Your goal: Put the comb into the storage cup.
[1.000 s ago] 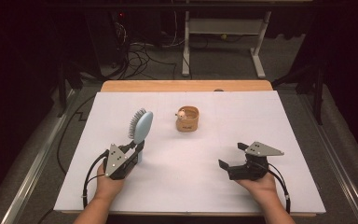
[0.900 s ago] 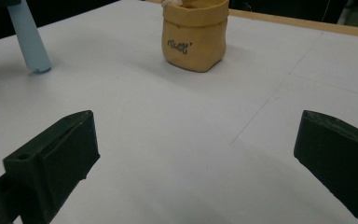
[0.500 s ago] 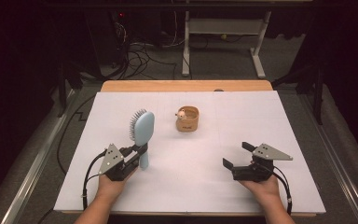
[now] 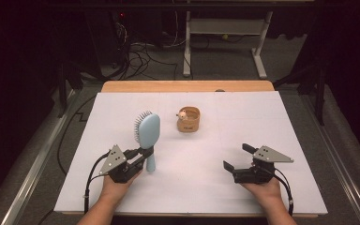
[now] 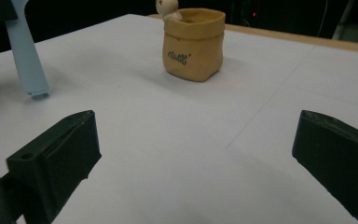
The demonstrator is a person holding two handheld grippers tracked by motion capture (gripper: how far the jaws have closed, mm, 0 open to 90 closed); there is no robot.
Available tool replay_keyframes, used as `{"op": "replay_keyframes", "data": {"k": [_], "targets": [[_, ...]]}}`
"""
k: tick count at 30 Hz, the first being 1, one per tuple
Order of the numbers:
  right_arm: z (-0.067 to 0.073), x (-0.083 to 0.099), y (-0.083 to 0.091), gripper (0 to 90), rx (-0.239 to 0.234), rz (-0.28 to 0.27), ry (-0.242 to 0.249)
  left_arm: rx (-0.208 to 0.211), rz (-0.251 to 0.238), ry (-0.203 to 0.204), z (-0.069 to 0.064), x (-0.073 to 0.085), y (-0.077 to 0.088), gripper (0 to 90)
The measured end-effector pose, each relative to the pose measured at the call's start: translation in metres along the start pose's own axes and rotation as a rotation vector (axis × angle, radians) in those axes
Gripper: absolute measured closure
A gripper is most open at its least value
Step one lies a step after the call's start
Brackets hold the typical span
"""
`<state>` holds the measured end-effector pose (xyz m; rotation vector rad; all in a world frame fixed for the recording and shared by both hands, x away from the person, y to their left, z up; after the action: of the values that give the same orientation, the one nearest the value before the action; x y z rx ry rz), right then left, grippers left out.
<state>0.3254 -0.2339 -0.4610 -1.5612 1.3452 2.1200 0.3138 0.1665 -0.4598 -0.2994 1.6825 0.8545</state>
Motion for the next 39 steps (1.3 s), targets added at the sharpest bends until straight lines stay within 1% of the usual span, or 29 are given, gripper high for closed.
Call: {"op": "replay_keyframes", "data": {"k": [3, 5, 8, 12, 15, 17, 19, 22, 29, 33, 37, 39], "targets": [[0.004, -0.004, -0.001, 2.9, -0.031, -0.021, 0.002, 0.02, 0.005, -0.014, -0.003, -0.001, -0.002, 77.8], [0.009, -0.008, -0.003, 3.0, -0.045, -0.028, 0.017, 0.032, 0.002, -0.019, -0.005, -0.002, -0.004, 77.8], [0.016, -0.015, -0.008, 2.7, -0.073, -0.032, 0.021, 0.04, 0.001, -0.03, -0.008, -0.005, -0.006, 77.8], [0.023, -0.023, -0.012, 2.7, -0.104, -0.045, 0.029, 0.037, -0.002, -0.046, -0.014, -0.007, -0.006, 77.8], [0.029, -0.029, -0.014, 3.4, -0.137, -0.05, 0.022, 0.05, 0.001, -0.057, -0.019, -0.008, -0.009, 77.8], [0.034, -0.033, -0.015, 4.3, -0.151, -0.055, 0.026, 0.058, 0.003, -0.069, -0.024, -0.008, -0.011, 77.8], [0.039, -0.038, -0.015, 5.1, -0.164, -0.064, 0.036, 0.081, 0.008, -0.081, -0.028, -0.008, -0.013, 77.8], [0.047, -0.046, -0.016, 7.5, -0.196, -0.073, 0.053, 0.119, 0.014, -0.11, -0.032, -0.007, -0.016, 77.8], [0.067, -0.063, -0.02, 13.3, -0.275, -0.097, 0.102, 0.167, 0.018, -0.13, -0.034, -0.007, -0.018, 77.8], [0.073, -0.073, -0.022, 15.3, -0.313, -0.109, 0.116, 0.192, 0.022, -0.146, -0.036, -0.007, -0.018, 77.8], [0.078, -0.081, -0.024, 16.8, -0.354, -0.11, 0.138, 0.229, 0.018, -0.154, -0.037, -0.007, -0.018, 77.8], [0.08, -0.085, -0.024, 16.9, -0.37, -0.113, 0.148, 0.243, 0.024, -0.161, -0.038, -0.007, -0.018, 77.8]]}}
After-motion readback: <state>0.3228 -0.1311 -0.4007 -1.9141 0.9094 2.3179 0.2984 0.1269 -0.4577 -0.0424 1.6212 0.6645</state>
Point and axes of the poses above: each handheld gripper's, and its own axes: y roughly backward along the jaws, x roughly out of its underside, z roughly to its left, the point moved 2 cm from there along -y, roughly forward along the jaws, and after that the axes turned 13 degrees about z, right-handed, at the moved point
